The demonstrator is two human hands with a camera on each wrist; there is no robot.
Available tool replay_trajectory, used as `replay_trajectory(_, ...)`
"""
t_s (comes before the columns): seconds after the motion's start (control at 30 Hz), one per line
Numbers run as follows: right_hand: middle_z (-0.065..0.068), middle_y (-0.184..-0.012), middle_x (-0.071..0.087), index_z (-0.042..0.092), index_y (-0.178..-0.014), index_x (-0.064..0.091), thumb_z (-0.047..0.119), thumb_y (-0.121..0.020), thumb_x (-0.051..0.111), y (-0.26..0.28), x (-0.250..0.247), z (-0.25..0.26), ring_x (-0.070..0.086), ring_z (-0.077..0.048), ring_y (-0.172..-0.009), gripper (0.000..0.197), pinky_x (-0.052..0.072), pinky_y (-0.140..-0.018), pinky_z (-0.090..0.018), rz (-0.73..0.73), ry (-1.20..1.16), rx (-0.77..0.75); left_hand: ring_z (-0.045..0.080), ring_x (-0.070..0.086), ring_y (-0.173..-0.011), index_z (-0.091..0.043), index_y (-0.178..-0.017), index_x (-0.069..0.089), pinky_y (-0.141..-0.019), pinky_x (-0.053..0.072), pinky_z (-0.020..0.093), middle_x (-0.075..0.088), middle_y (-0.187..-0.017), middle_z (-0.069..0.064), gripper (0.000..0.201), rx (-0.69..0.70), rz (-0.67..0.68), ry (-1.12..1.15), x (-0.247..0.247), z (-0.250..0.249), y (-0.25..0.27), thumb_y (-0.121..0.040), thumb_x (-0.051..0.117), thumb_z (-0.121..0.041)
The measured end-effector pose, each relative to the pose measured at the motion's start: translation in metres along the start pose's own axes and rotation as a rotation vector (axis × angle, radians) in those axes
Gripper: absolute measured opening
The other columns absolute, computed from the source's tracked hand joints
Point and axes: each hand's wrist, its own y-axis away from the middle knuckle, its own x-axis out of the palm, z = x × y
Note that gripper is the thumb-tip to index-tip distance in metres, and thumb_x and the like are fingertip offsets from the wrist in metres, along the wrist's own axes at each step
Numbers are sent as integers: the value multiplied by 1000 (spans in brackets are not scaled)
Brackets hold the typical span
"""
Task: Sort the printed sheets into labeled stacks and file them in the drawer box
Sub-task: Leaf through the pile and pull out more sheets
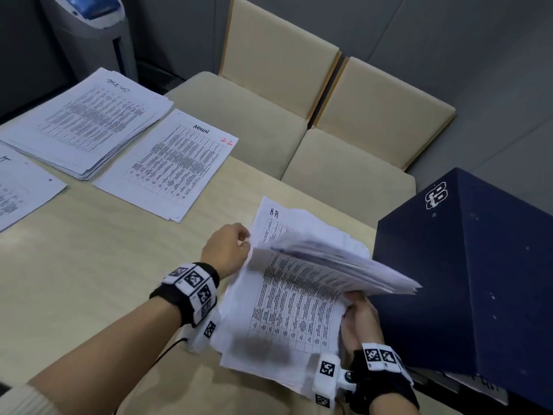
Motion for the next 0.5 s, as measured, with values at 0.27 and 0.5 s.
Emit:
replay_trajectory(0.27,-10,-88,60,12,-73,51,-3,-81,53,-7,-11,3,59,-32,-100,18,43,-101,-40,-1,-9,1,26,41,-54,-14,-52,38,-48,25,26,45,-53,5,32,74,95,-266,11,-4,0,-80,50,-9)
replay_trajectory(0.5,-11,-87,57,10,-72,50,-3,-74,48,-18,-18,1,54,-28,-92,13,43,-89,-36,-16,-45,-27,4,40,-48,-23,-56,47,-54,31,25,49,-52,-9,42,320,185,-27,6,1,-2,-93,59,-8)
